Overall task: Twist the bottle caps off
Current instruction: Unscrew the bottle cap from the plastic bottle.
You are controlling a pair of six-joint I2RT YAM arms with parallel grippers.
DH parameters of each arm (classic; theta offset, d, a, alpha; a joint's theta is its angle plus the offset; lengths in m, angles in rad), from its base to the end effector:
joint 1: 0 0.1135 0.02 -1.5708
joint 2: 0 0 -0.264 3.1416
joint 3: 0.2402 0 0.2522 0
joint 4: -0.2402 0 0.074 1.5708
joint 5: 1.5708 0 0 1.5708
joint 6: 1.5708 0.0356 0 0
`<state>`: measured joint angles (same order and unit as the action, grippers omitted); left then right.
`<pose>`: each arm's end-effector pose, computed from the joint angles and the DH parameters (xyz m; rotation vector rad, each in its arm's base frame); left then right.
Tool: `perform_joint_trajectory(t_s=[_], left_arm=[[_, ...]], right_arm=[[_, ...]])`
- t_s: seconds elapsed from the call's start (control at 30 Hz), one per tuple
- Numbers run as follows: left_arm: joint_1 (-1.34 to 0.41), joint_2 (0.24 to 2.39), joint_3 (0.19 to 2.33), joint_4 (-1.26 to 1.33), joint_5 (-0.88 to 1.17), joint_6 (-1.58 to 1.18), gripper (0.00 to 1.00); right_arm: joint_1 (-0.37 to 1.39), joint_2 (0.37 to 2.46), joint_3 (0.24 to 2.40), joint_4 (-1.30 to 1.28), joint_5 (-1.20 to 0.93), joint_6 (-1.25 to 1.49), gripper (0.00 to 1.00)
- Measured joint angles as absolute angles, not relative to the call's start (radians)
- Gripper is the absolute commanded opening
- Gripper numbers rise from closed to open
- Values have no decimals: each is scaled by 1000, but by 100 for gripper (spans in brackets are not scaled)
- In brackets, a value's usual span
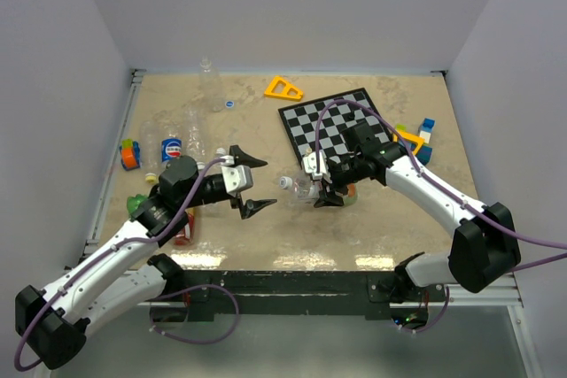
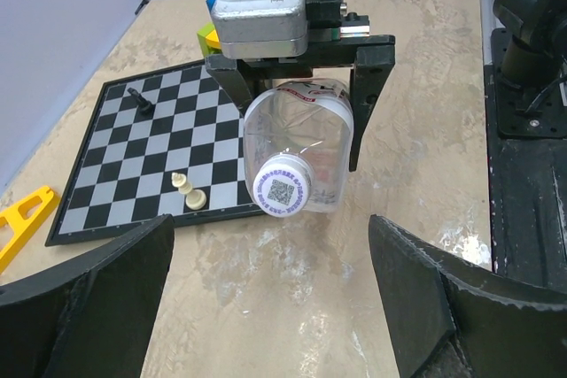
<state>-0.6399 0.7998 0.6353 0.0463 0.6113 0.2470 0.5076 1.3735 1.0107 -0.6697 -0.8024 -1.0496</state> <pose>0.1402 -0.1298 0.3098 1.1383 1.3065 -0.8056 0.2228 0.1532 0.2568 -1.8175 1.4570 0.7748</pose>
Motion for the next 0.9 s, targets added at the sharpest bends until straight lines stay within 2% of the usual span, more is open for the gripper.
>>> perform_joint_trajectory(t_s=[0.37, 0.6, 0.9], left_arm=[[-640, 833, 646, 41, 620, 269, 94], [-640, 901, 687, 42, 648, 299, 90], [-640, 994, 717, 43, 722, 303, 64]], right_arm=[[508, 1374, 1011, -670, -802, -1050, 9], [508, 1374, 1011, -672, -802, -1052, 9], [508, 1374, 1011, -674, -802, -1053, 9]])
